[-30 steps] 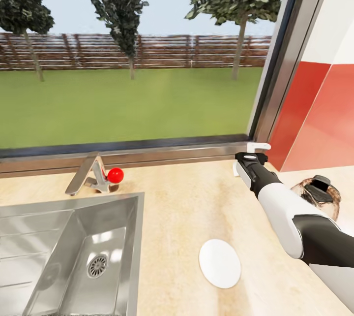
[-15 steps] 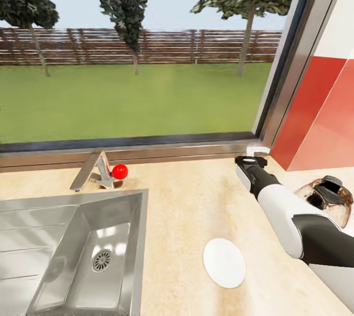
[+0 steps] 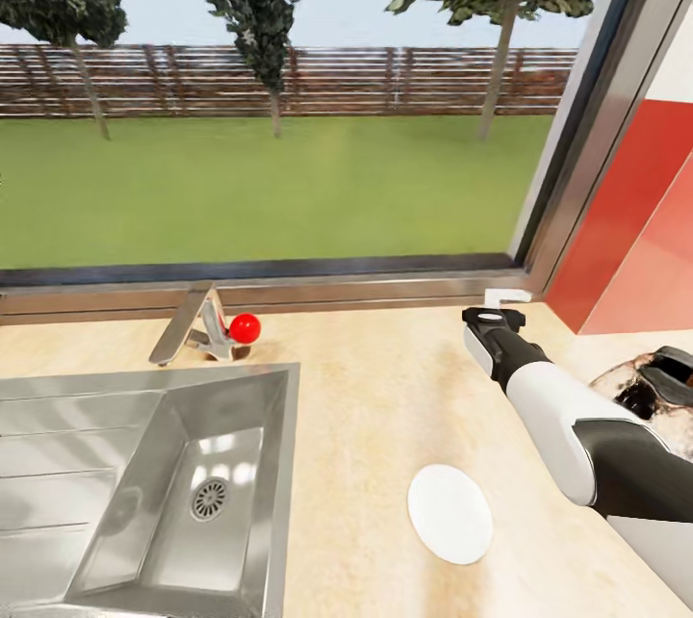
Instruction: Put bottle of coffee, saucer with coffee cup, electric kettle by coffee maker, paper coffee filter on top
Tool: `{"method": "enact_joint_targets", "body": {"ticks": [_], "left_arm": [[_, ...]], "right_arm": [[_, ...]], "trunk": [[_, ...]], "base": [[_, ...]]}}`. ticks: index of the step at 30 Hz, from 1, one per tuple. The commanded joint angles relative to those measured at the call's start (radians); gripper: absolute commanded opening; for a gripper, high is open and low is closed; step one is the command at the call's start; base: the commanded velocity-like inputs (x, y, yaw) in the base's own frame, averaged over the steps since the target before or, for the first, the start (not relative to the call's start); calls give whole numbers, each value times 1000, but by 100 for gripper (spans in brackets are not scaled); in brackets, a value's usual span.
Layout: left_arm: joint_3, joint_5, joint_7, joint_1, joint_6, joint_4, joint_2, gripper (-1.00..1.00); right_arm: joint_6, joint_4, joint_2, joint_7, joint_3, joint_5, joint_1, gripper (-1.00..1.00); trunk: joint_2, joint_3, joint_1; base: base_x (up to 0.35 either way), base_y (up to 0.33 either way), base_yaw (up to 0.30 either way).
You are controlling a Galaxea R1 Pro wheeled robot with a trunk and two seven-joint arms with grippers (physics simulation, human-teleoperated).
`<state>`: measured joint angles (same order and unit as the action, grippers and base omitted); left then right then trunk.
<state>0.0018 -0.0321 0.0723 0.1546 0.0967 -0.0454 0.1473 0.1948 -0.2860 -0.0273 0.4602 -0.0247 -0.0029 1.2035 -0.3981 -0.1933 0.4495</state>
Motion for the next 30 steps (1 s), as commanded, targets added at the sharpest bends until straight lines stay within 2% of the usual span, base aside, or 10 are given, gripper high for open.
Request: {"method": "enact_joint_targets", "body": {"ticks": [1,8,18,30], "left_arm": [[0,-3,1,-1,6,-2,0,100],[0,-3,1,-1,6,-2,0,100],[0,-3,1,-1,6,-2,0,100],[0,-3,1,0,5,-2,0,100]], "right_arm": [[8,-2,0,3,-2,-1,0,100],[8,-3,-2,4,-1,-2,1,100],[8,-4,0,5,-3,-2,0,100],[8,-4,5,5,-3,-5,0,100]], "trunk": [[-2,-3,1],[-2,-14,1],[-2,-23,1],[-2,-34,1]], "base": [[0,0,91],[0,0,60],[0,0,-39],[0,0,-168]]}}
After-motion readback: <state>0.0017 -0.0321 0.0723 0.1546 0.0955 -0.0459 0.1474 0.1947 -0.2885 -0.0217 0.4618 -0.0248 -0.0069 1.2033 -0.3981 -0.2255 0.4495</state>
